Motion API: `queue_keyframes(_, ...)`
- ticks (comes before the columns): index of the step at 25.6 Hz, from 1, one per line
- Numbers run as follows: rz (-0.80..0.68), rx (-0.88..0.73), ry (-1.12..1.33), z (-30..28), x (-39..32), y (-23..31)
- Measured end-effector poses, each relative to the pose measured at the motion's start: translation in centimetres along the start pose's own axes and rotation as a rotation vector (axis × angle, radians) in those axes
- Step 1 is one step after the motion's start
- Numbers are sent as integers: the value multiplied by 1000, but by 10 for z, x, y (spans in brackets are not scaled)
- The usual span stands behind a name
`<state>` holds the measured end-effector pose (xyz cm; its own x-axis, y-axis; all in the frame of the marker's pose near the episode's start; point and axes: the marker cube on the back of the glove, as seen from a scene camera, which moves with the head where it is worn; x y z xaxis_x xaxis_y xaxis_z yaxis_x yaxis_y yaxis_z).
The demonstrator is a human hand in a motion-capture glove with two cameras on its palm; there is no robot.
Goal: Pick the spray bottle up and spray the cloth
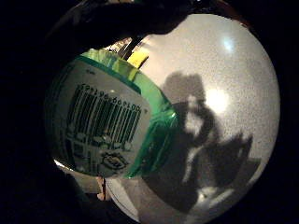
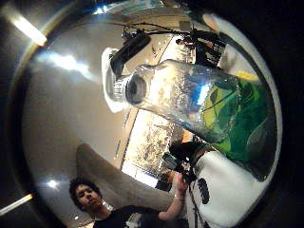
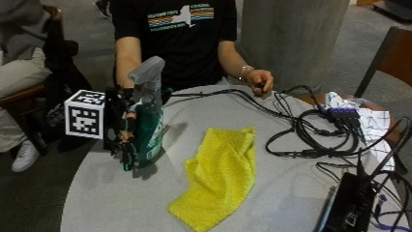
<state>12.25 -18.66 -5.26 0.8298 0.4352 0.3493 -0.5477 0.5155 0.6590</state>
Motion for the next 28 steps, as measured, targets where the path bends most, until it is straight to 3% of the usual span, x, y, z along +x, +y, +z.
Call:
queue_keyframes(20, -89, 98, -22, -5, 4, 4)
queue_keyframes(28, -75, -91, -154, 6, -16, 23)
